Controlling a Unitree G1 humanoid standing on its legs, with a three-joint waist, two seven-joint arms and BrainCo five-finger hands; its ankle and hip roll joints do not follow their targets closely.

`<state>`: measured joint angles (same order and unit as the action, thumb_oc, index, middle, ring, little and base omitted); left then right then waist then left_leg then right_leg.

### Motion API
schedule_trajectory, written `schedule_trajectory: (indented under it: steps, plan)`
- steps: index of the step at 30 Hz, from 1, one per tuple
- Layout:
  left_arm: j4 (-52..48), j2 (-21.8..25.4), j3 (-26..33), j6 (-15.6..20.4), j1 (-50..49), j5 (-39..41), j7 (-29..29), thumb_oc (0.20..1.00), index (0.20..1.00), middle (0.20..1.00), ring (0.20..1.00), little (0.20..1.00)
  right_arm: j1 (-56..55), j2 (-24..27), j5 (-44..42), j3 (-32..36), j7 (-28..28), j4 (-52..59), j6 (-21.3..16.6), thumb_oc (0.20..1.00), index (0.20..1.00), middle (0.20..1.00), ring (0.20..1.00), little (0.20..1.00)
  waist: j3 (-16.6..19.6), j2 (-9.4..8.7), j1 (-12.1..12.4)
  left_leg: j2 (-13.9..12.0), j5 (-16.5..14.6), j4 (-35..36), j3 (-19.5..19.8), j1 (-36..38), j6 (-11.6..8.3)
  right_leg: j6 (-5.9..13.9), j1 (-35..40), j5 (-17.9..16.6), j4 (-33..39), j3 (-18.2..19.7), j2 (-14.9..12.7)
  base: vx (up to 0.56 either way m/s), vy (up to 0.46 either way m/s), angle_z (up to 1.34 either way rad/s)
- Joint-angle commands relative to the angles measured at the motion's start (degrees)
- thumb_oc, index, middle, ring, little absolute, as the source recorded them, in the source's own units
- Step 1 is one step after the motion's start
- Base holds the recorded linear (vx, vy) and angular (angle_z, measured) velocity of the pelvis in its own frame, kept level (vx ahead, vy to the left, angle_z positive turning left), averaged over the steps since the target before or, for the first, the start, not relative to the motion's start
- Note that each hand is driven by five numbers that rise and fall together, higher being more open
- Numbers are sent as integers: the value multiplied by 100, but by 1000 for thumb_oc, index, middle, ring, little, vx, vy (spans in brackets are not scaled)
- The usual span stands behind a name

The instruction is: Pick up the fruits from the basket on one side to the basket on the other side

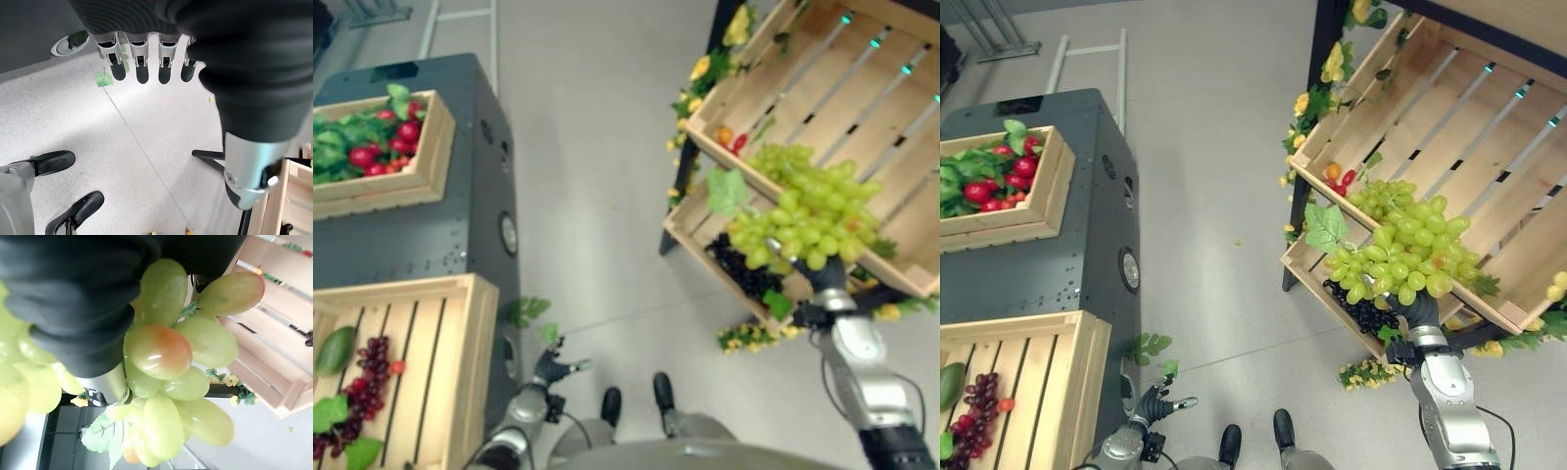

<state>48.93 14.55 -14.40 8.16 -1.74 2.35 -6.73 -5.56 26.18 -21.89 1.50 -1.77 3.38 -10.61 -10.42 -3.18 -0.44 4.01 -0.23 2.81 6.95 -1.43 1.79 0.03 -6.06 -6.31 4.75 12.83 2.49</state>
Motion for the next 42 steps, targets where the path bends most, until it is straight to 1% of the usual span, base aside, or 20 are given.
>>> schedule_trajectory:
  steps: [1,2,3,5,6,7,8,9,10,11,12,14,18,20,21,23,31,42]
  plan:
    - [32,243,93,147,19,-247,-118,1000,1000,1000,1000,1000,214,40,43,280,-151,321,-429,200,200,200,200,200,361,-138,80,63,148,30,124,-598,-66,496,-65,1067,-978,-325,194,-87,83,-45]
    - [76,315,137,129,97,-214,-160,1000,1000,1000,1000,1000,268,16,76,216,-167,340,-429,200,200,200,200,200,243,-173,21,9,175,104,62,-533,-54,663,-342,1080,-1389,-368,294,-83,88,-47]
    - [157,323,132,117,156,-244,-180,1000,1000,1000,1000,1000,263,-5,98,224,-171,363,-431,200,200,200,200,200,222,-179,-31,4,214,113,82,-526,-62,728,-415,1087,-1511,-324,346,-79,121,-53]
    - [181,315,161,95,175,-261,-227,1000,1000,1000,1000,1000,215,-37,159,246,-196,428,-406,200,200,200,200,200,245,-148,-72,-8,173,157,104,-502,-60,765,-455,1113,-1464,-416,186,-21,45,-32]
    - [229,294,192,96,181,-244,-248,1000,1000,1000,1000,1000,258,-66,191,222,-211,446,-389,200,200,200,200,200,248,-114,-63,-108,130,179,-6,-500,-106,842,-510,1034,-1316,-681,-133,-34,-63,-14]
    - [250,298,221,90,193,-204,-259,1000,1000,1000,1000,1000,340,-79,225,194,-231,431,-377,200,200,200,200,200,253,-97,-31,-234,129,185,-143,-494,-161,862,-578,913,-1140,-941,-381,35,-100,-22]
    - [374,262,232,73,245,-144,-277,1000,1000,1000,1000,1000,428,-137,232,159,-267,402,-359,200,200,200,200,200,242,-74,8,-336,37,188,-243,-409,-200,875,-655,673,-774,-1109,-656,54,-81,-31]
    - [379,260,232,75,249,-143,-278,1000,1000,1000,1000,1000,429,-136,232,160,-268,402,-359,200,200,200,200,200,233,-71,12,-339,33,189,-245,-398,-198,876,-633,659,-748,-1108,-653,101,-2,-58]
    - [469,236,173,47,315,-147,-289,1000,1000,1000,1000,1000,415,-129,262,175,-293,385,-379,200,200,200,200,200,226,-113,-41,-237,13,168,-193,-368,-168,868,-643,545,-658,-907,-600,67,46,-67]
    - [534,209,188,39,317,-125,-293,1000,1000,1000,1000,1000,418,-114,263,189,-302,437,-361,200,200,200,200,200,242,-154,-42,-181,-31,155,-219,-326,-162,920,-559,475,-547,-938,-698,118,47,-72]
    - [653,112,219,11,304,-106,-293,1000,1000,1000,1000,1000,382,-81,276,237,-315,503,-317,200,200,200,200,200,318,-217,-49,-99,-114,147,-252,-290,-159,954,-448,332,-435,-915,-822,81,18,-39]
    - [793,73,218,-16,296,-124,-285,1000,1000,1000,1000,1000,376,-54,267,286,-329,518,-302,200,200,200,200,200,366,-229,-60,-89,-140,152,-269,-255,-160,968,-415,305,-432,-885,-813,88,-13,16]
    - [1138,-50,211,-129,259,-224,-288,1000,1000,1000,1000,1000,401,216,127,443,-279,696,-200,200,200,200,200,200,493,-195,-84,-93,-227,177,-329,-133,-174,911,-232,323,-252,-904,-754,102,-29,-2]
    - [1161,-70,218,-136,238,-213,-281,1000,1000,1000,1000,1000,398,272,103,466,-247,752,-186,200,200,200,200,200,512,-186,-90,-102,-241,181,-325,-111,-181,898,-197,348,-230,-892,-735,71,-40,-5]
    - [1235,-99,248,-154,205,-233,-260,1000,1000,1000,1000,1000,373,438,128,571,-181,940,-153,200,200,200,200,200,557,-169,-100,-135,-265,191,-333,-65,-203,876,-119,389,-180,-895,-700,105,-71,-4]
    - [1376,-143,311,-202,174,-222,-267,1000,1000,1000,1000,1000,370,557,31,658,-139,1083,-146,200,200,200,200,200,592,-151,-111,-174,-283,200,-336,-25,-236,860,-36,419,-103,-901,-680,81,-64,1]
    - [1705,-302,316,-308,140,-288,-282,1000,1000,1000,1000,1000,548,851,-177,851,-148,1358,-158,200,200,200,200,200,720,-75,-146,-264,-340,219,-441,82,-288,840,120,525,-4,-811,-598,52,-25,-4]
    - [1792,-355,173,-406,86,-291,-197,1000,1000,1000,1000,1000,921,1236,-432,1021,-247,1371,-165,200,200,200,200,200,814,-99,-109,-301,-380,219,-470,111,-296,840,195,561,25,-743,-567,9,-2,-1]
